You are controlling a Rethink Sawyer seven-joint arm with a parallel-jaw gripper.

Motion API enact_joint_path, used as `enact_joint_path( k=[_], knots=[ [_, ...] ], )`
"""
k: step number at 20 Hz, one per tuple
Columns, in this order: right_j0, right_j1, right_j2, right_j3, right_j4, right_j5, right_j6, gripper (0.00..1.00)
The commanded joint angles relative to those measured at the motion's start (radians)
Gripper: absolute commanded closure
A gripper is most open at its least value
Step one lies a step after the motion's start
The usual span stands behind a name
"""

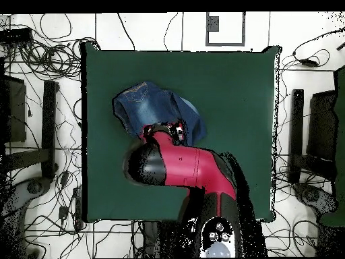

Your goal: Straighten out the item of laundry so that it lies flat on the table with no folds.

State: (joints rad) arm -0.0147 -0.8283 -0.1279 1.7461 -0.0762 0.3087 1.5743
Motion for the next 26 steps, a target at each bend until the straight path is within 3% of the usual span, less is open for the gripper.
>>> enact_joint_path(
  k=[1, 11, 26],
  knots=[
    [0.03, 0.117, 0.026, 0.11, 0.042, -0.069, 0.266, 0.0],
    [0.017, 0.144, 0.032, 0.114, 0.055, -0.057, 0.244, 0.0],
    [0.017, 0.115, 0.012, 0.101, 0.054, -0.003, 0.22, 0.0]
  ],
)
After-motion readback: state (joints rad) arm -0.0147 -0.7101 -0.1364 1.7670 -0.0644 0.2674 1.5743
